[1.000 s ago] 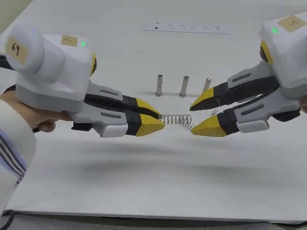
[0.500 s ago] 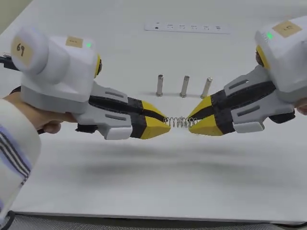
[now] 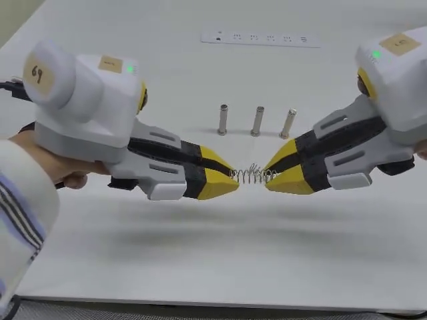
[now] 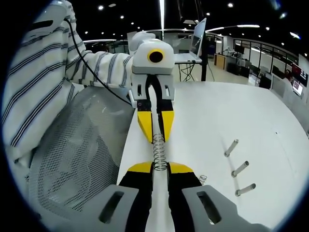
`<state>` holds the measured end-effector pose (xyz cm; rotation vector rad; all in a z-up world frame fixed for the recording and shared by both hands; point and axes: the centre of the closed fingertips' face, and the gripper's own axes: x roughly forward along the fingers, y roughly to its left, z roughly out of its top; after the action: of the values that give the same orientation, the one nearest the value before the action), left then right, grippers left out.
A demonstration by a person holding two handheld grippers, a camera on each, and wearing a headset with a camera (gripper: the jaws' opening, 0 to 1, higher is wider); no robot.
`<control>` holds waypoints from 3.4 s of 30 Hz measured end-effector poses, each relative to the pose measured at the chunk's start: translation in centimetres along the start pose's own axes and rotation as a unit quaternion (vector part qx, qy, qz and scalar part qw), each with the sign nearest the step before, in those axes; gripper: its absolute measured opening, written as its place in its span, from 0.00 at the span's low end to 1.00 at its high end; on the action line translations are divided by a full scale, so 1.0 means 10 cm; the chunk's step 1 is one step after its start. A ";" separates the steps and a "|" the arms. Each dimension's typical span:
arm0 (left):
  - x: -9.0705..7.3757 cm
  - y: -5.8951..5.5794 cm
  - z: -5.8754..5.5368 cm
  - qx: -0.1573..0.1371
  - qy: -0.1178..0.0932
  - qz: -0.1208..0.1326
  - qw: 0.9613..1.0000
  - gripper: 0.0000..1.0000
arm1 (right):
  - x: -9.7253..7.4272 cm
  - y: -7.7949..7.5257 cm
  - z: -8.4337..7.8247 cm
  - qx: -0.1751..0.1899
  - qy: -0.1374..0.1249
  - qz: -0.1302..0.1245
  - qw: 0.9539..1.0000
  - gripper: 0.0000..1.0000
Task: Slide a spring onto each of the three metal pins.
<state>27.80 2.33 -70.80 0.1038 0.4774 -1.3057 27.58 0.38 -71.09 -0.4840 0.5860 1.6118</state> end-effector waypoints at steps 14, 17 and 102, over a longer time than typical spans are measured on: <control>0.12 -0.02 -0.02 -0.003 -0.004 -0.006 1.000 0.00 | -0.09 0.01 -0.03 0.016 0.027 0.011 0.999 0.08; 0.15 -0.02 -0.02 -0.001 -0.003 -0.005 1.000 0.00 | -0.11 -0.01 -0.05 0.012 0.034 0.011 0.999 0.08; 0.50 -0.17 0.03 0.008 -0.040 -0.026 0.999 0.00 | -0.22 0.10 0.07 -0.071 0.223 0.061 0.970 0.08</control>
<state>27.18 -2.76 -72.19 0.0527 0.4039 -1.3591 26.88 -0.94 -69.09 -0.9458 0.8512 1.6772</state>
